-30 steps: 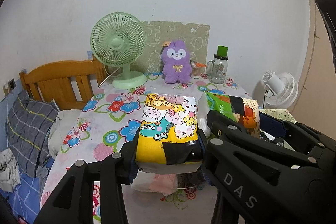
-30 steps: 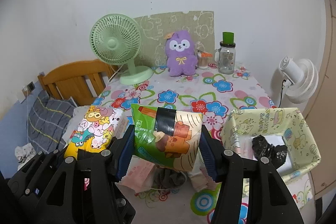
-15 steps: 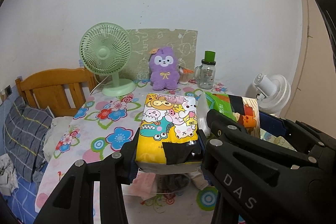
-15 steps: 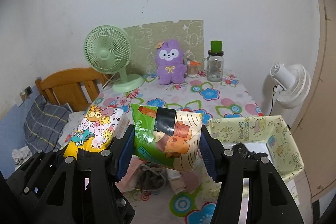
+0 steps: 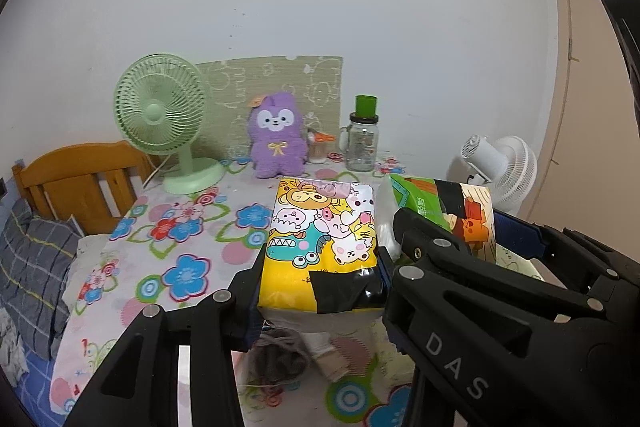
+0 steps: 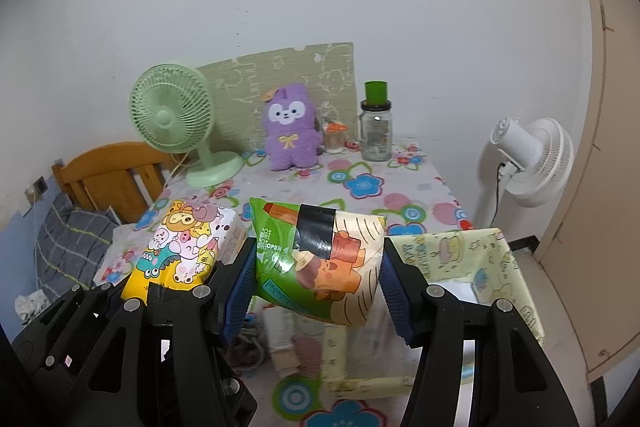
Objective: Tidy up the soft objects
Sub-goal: 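Release the yellow pack into the box with the left tool while the right tool lowers the green pack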
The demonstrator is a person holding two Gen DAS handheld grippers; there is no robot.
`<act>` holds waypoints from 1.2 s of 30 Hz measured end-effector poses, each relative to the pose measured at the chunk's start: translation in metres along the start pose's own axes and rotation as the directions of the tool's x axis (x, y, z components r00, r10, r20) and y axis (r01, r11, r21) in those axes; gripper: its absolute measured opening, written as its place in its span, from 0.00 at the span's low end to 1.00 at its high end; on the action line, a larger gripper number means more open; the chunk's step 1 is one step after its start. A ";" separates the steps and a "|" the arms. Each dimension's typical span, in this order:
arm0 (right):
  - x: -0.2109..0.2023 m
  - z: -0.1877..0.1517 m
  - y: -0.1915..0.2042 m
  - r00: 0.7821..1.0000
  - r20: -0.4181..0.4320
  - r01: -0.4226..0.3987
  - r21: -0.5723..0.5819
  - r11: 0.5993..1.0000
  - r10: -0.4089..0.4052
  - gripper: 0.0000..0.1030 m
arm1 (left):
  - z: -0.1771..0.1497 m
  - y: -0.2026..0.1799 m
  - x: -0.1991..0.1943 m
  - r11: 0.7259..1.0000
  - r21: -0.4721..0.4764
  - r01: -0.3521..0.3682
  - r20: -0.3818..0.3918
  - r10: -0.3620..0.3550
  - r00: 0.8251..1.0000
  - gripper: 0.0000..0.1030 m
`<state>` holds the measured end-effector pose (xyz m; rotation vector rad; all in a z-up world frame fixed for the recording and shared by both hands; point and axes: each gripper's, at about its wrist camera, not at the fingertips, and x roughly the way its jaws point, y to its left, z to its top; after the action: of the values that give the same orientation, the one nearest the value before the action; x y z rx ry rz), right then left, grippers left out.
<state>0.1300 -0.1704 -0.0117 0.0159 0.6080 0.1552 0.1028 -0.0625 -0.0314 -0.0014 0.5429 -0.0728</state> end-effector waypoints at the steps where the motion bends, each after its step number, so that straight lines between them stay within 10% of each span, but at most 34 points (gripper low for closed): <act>1: 0.000 0.000 -0.004 1.000 -0.001 0.004 0.002 1.000 -0.004 0.59 | 0.000 -0.003 0.001 1.000 0.002 0.003 -0.001 -0.003 1.000 0.47; 33: 0.037 -0.013 -0.127 0.990 -0.085 0.120 0.105 0.987 -0.112 0.59 | -0.017 -0.106 0.076 0.989 0.069 0.128 -0.177 -0.114 0.978 0.50; 36: 0.044 -0.017 -0.131 0.988 -0.105 0.123 0.107 0.987 -0.112 0.59 | -0.019 -0.112 0.080 0.986 0.077 0.148 -0.193 -0.131 0.972 0.65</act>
<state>0.1748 -0.2941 -0.0583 0.0818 0.7138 0.0065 0.1539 -0.1792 -0.0871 0.0565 0.7275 -0.2370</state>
